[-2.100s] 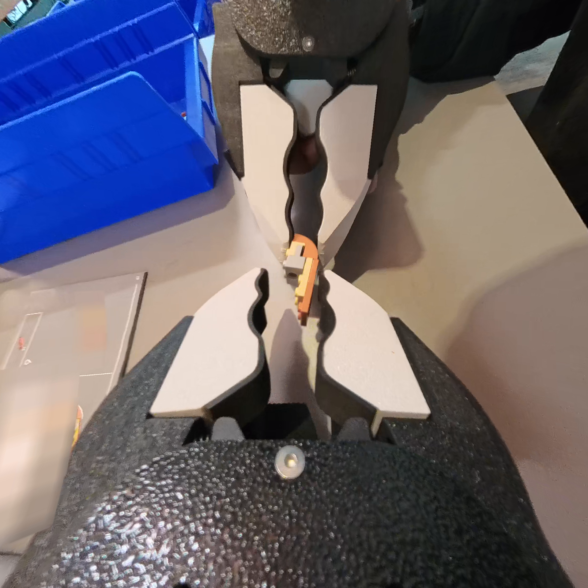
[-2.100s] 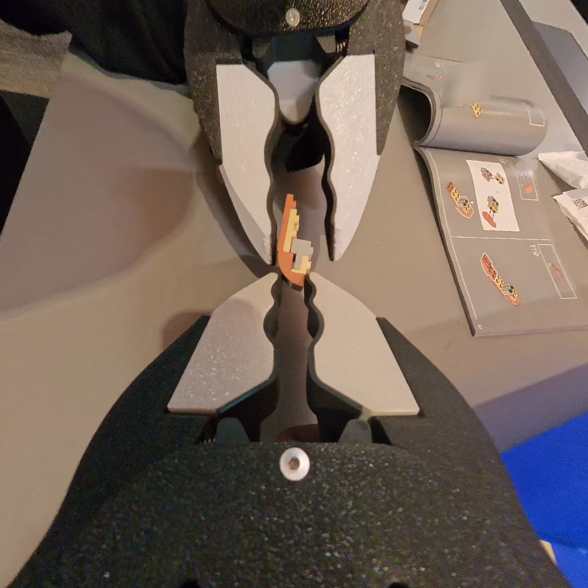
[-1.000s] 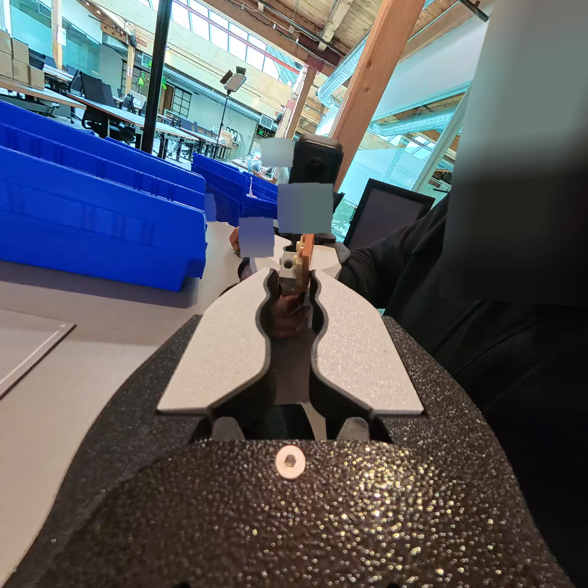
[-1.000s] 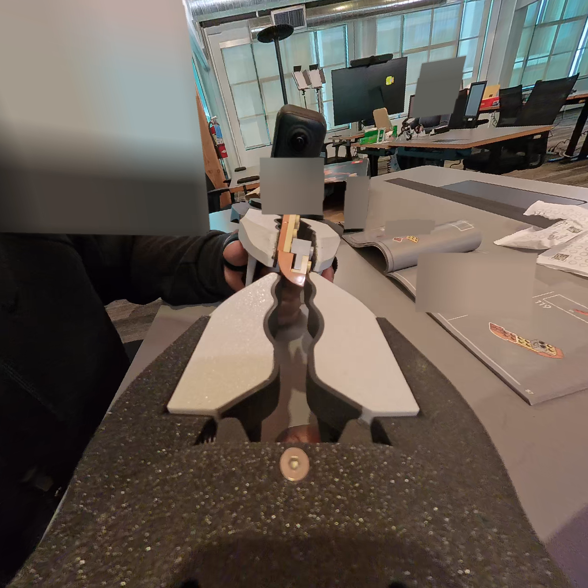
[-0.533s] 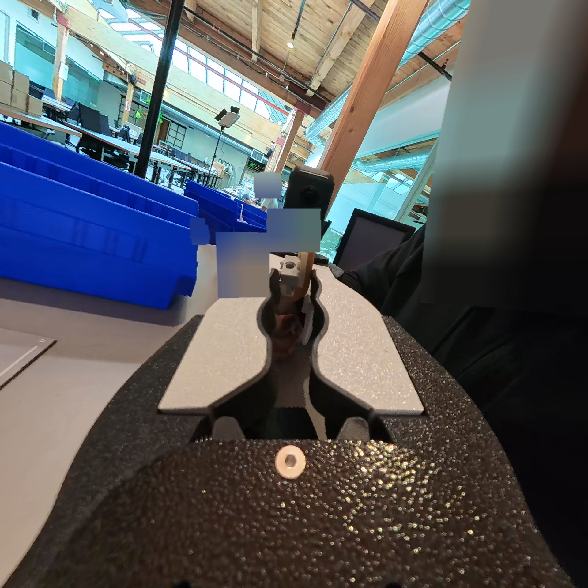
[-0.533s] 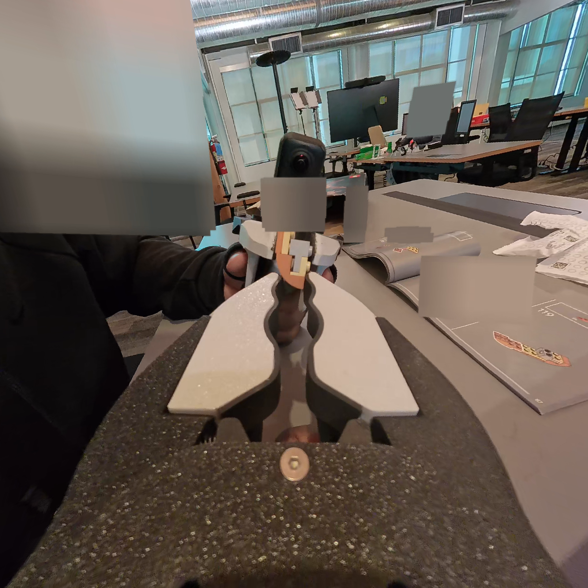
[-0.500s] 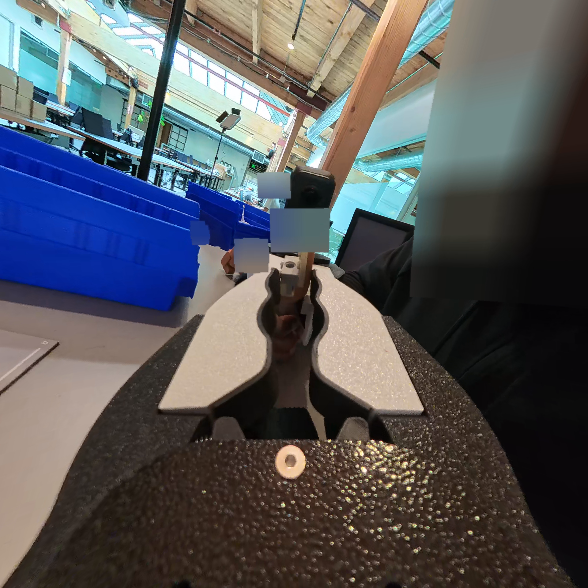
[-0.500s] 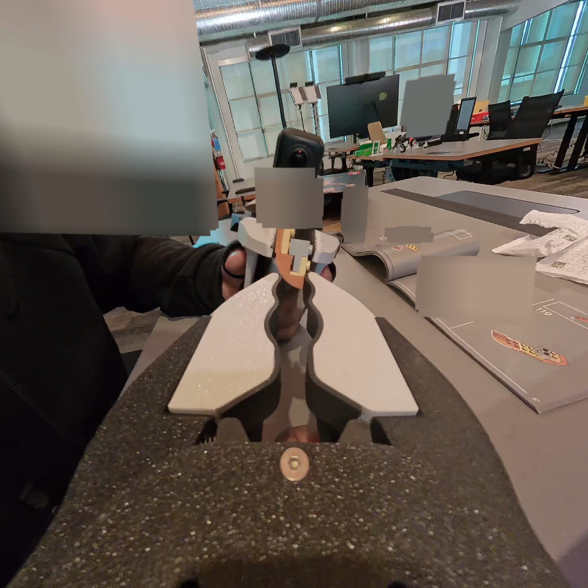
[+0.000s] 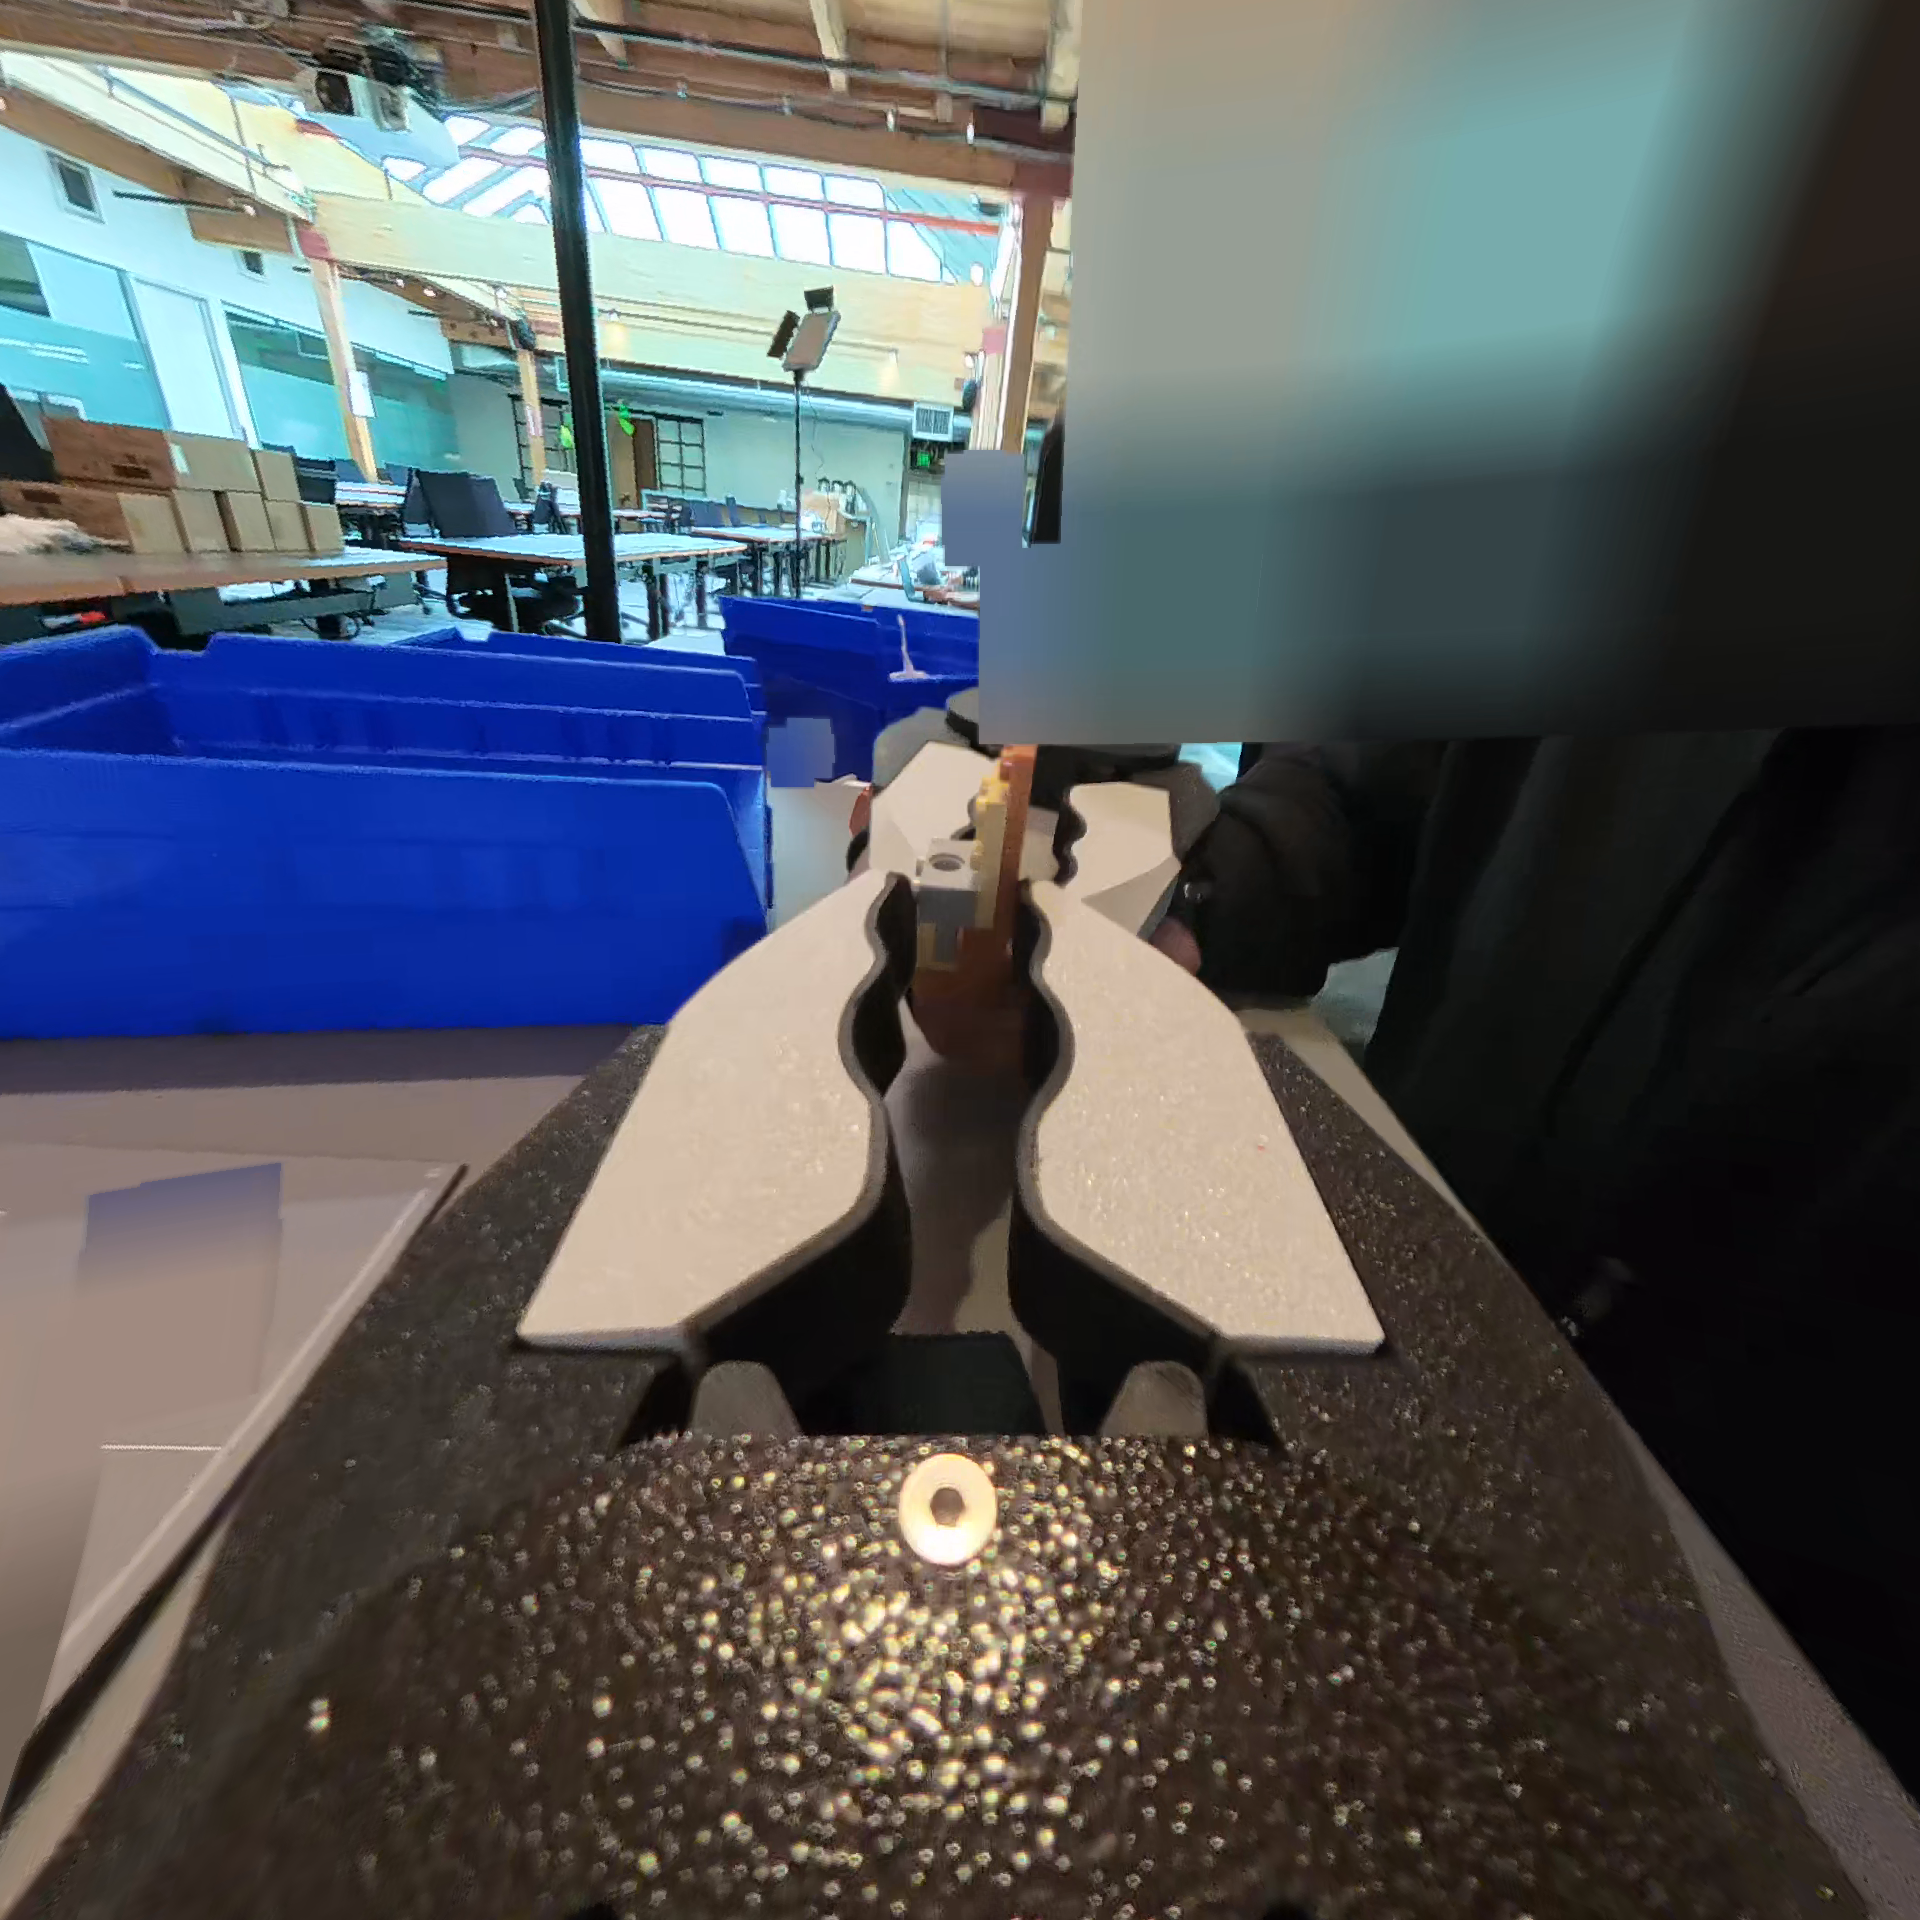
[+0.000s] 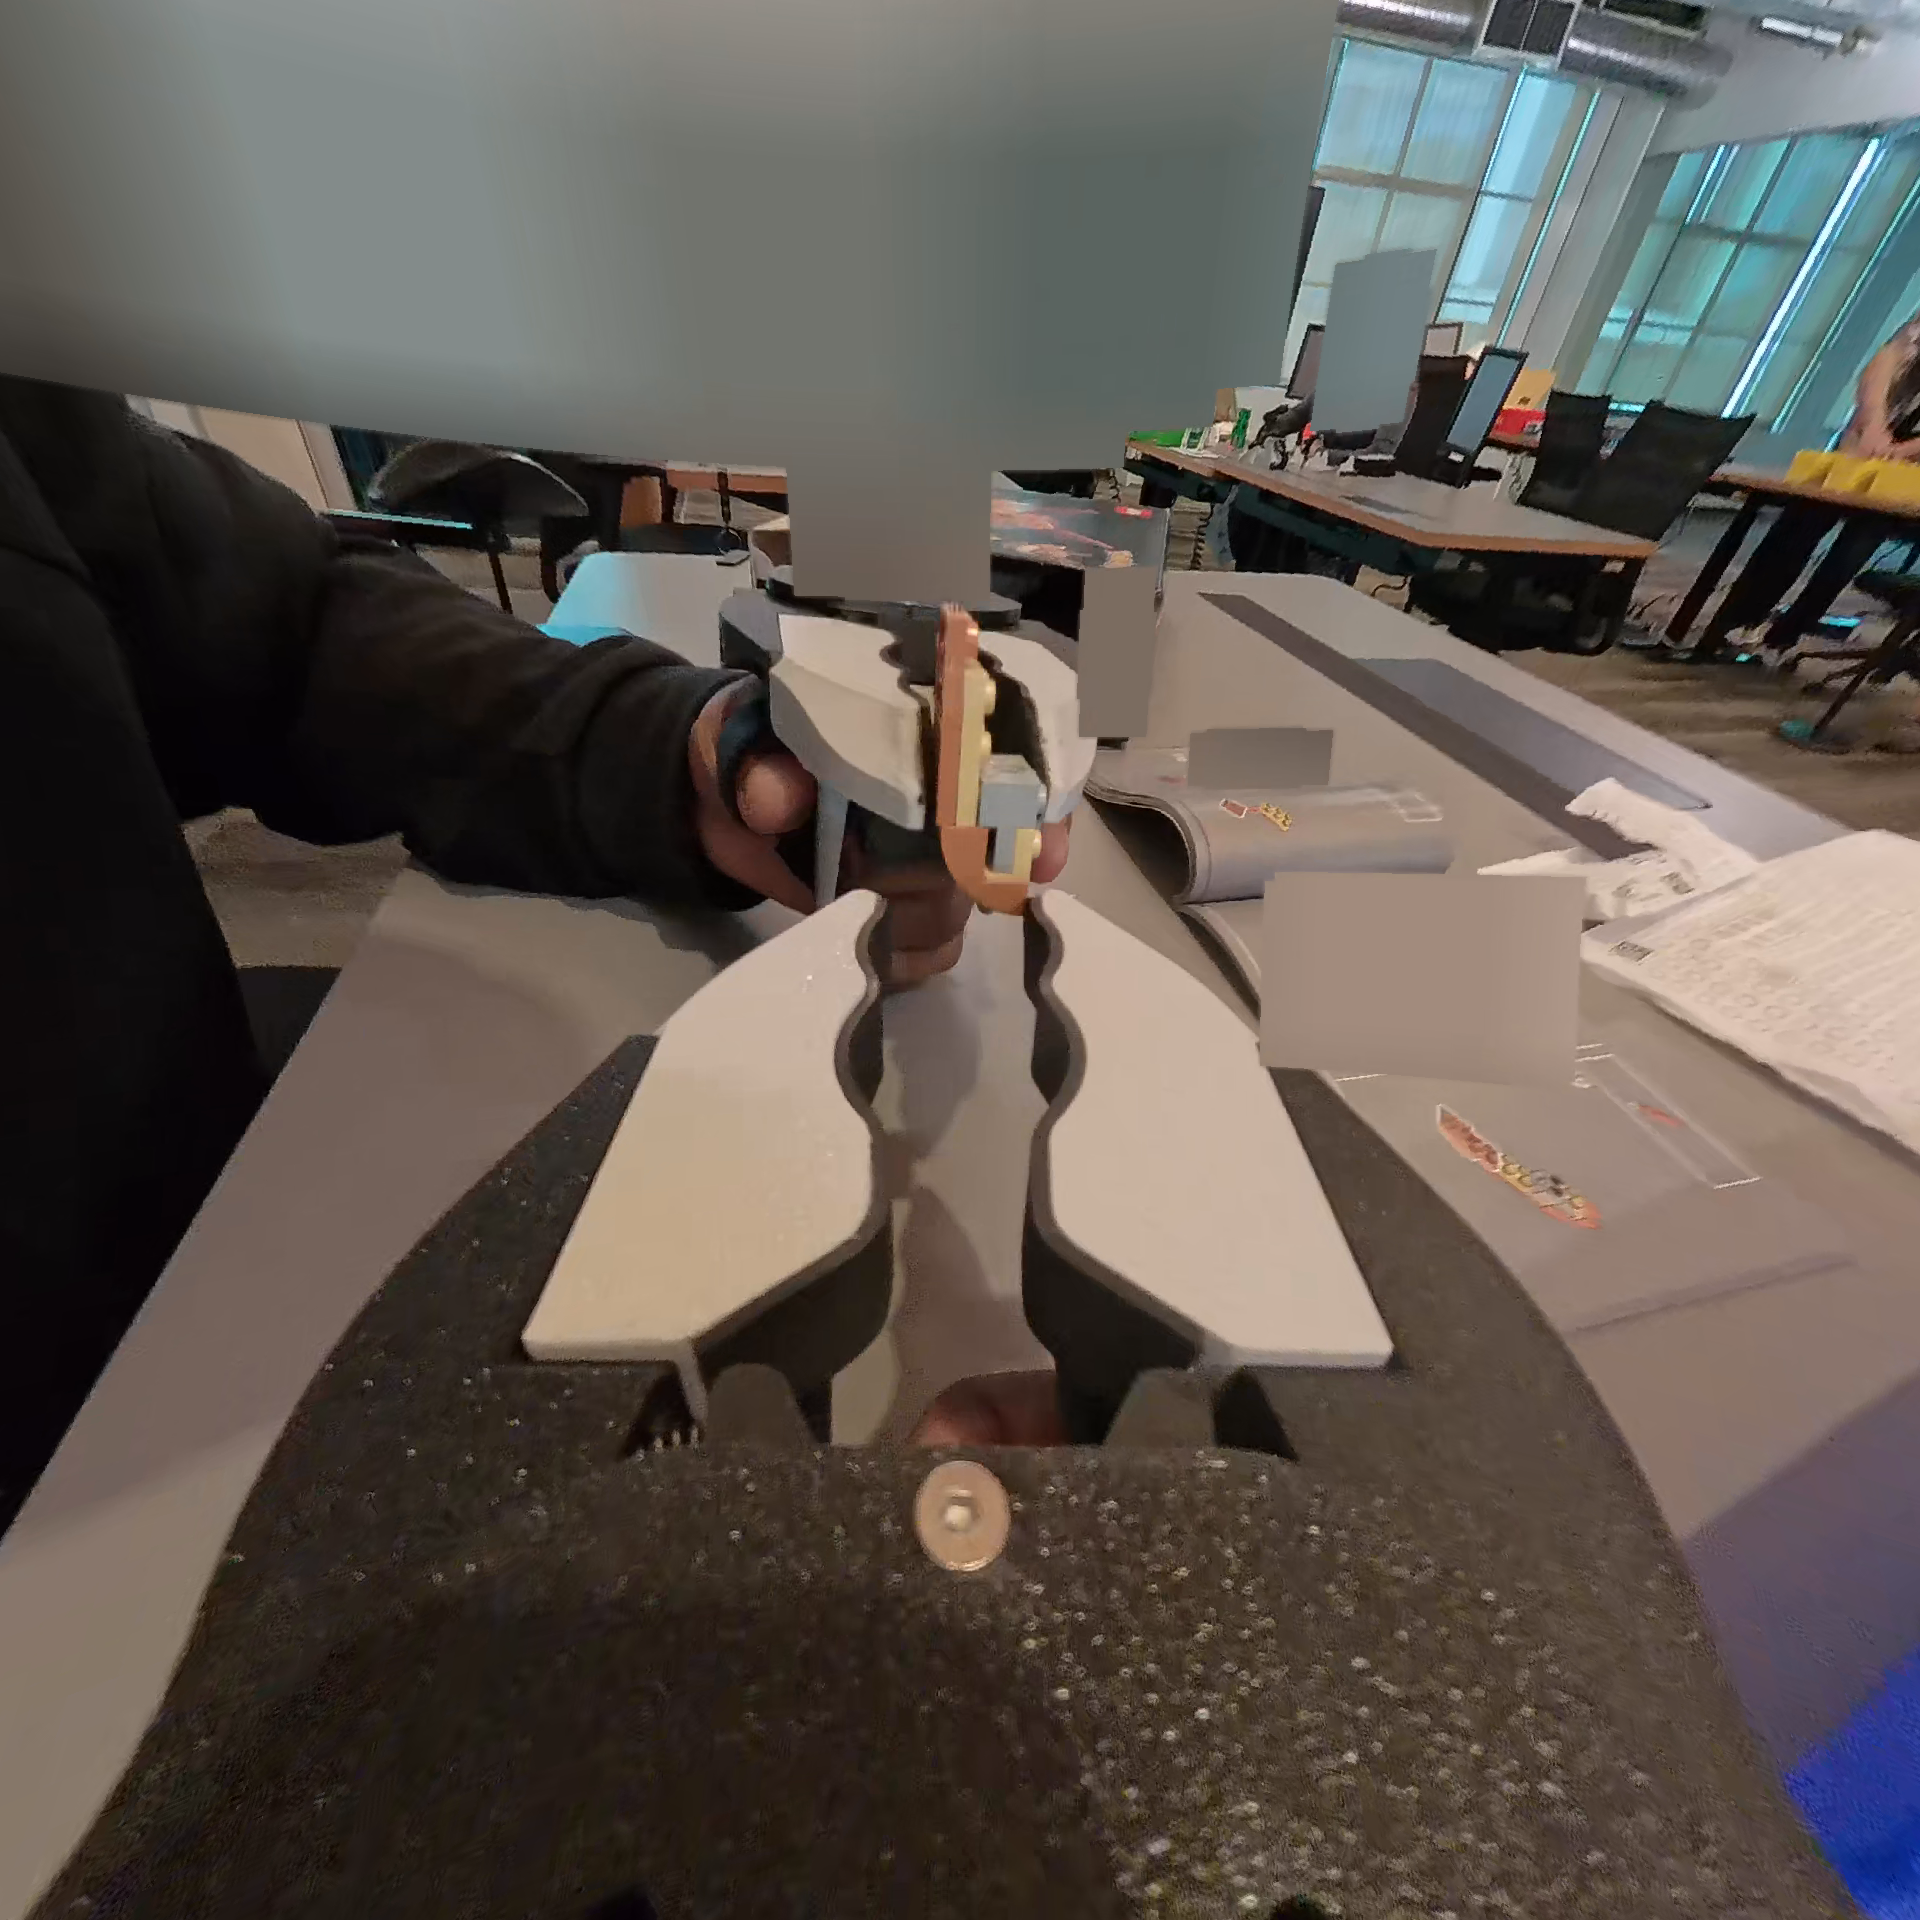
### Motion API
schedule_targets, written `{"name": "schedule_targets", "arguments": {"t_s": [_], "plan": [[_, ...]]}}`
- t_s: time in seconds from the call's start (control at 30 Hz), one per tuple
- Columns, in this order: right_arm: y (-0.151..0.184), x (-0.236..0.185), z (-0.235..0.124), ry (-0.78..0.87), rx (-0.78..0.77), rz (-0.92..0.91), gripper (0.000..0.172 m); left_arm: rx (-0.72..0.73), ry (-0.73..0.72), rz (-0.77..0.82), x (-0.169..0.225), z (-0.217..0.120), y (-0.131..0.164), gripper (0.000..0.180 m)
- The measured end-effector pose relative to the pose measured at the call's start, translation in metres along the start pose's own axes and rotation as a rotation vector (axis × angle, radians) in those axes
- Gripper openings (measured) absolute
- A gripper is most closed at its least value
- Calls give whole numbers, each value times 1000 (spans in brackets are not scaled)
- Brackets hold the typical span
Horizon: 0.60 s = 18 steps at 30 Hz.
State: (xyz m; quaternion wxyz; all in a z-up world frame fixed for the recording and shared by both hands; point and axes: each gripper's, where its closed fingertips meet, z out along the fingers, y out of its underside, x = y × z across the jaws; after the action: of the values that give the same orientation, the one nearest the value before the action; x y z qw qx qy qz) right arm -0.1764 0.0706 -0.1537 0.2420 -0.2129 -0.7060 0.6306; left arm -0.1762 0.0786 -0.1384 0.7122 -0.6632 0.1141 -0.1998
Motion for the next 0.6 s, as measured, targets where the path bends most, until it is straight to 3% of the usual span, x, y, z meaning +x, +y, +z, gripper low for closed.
{"name": "schedule_targets", "arguments": {"t_s": [0.27,0.6], "plan": [[-7,-3,-6,24,-5,-139,23,-57,15,130,5,-1,5,18],[-8,-10,-8,-4,-14,-166,18,-104,57,189,14,3,15,18]]}}
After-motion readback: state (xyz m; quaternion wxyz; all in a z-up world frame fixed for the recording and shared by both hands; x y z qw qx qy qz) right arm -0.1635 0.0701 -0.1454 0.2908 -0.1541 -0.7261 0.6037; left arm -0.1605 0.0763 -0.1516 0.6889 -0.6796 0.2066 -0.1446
